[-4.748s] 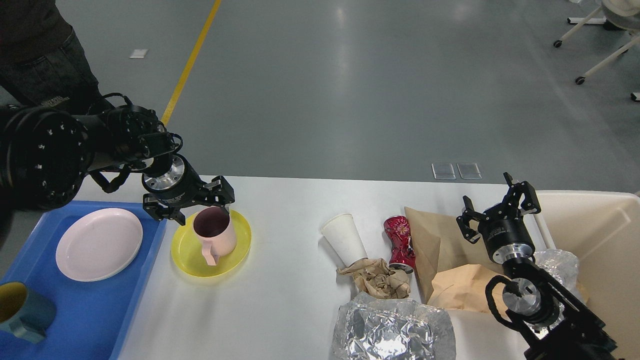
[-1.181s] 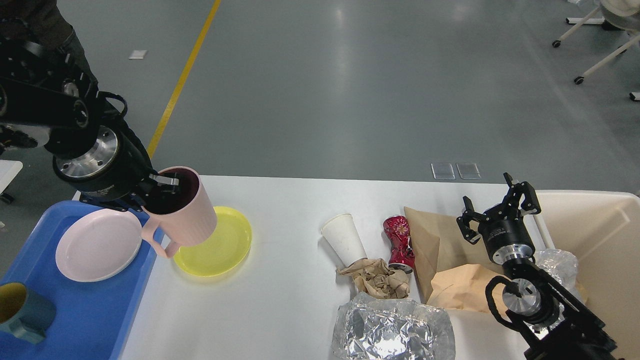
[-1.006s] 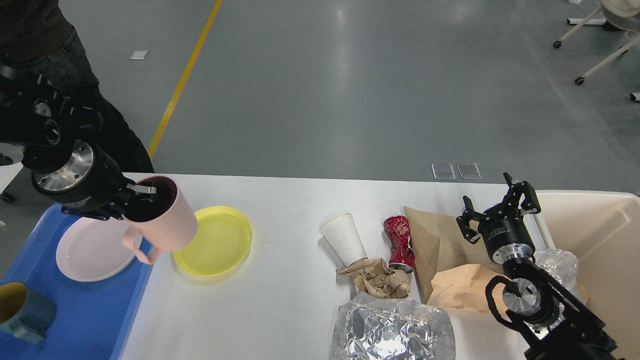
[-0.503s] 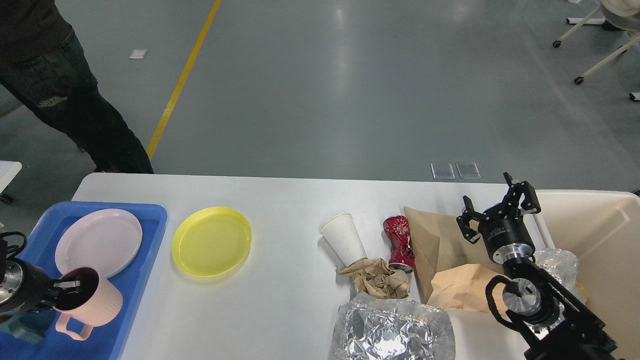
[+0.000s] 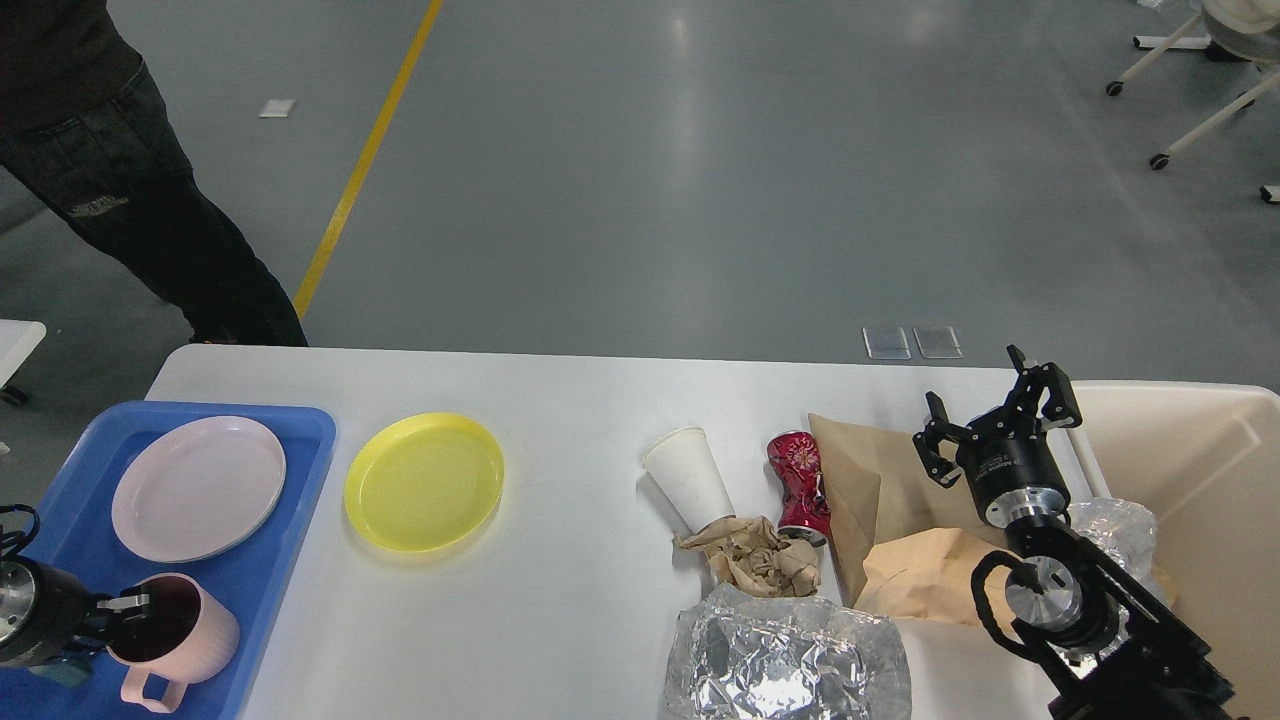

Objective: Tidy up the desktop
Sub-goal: 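Lift the pink mug and set it down on the blue tray, then move the left gripper up and over to the yellow plate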

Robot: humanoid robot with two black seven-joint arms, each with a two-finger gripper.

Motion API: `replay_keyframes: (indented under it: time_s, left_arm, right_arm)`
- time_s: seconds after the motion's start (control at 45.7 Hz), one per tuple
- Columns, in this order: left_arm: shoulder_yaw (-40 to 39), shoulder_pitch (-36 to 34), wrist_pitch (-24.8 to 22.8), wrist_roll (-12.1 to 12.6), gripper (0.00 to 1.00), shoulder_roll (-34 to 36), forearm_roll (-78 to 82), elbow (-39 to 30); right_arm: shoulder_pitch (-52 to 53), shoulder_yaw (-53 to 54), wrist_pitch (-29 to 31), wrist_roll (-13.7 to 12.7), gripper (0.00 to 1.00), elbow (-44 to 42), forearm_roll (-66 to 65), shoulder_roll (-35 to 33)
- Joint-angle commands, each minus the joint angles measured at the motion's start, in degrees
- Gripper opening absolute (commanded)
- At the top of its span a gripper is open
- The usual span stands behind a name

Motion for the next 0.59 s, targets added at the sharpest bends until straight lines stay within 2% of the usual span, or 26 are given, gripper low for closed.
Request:
replay_keyframes:
  time_s: [0.0,0.153,0.241,0.35,0.481,0.569]
  left_arm:
    - [1.0,-0.6,-0.7,0.3,0.79,-0.1,-0.1,-0.7]
    - [2.6,-2.0,-5.0,0.4,0.83,1.1,-0.1,-0.9]
    - [4.0,-4.9,-7.4,0.2,0.92,1.8,-0.1,-1.0]
    - [6.4,-9.6,-11.4,0.0,0.94,1.8,-1.2,-2.8]
    - [15.3,-21.7,-14.1,0.0,0.94,0.9,-4.7,-7.1]
    - [21.1,-31.4,-14.3,0.0,0.95,-2.7,-7.8,-11.1]
  right_arm:
    - [0.0,0.0,0.0,0.0,1.00,0.0,0.0,0.0]
    - [0.0,0.0,0.0,0.0,1.00,0.0,0.0,0.0]
    - [0.0,0.0,0.0,0.0,1.00,0.0,0.0,0.0]
    - [0.0,0.0,0.0,0.1,1.00,0.0,0.0,0.0]
    - [0.0,0.0,0.0,0.0,1.00,0.0,0.0,0.0]
    - [0.0,0.0,0.0,0.0,1.00,0.0,0.0,0.0]
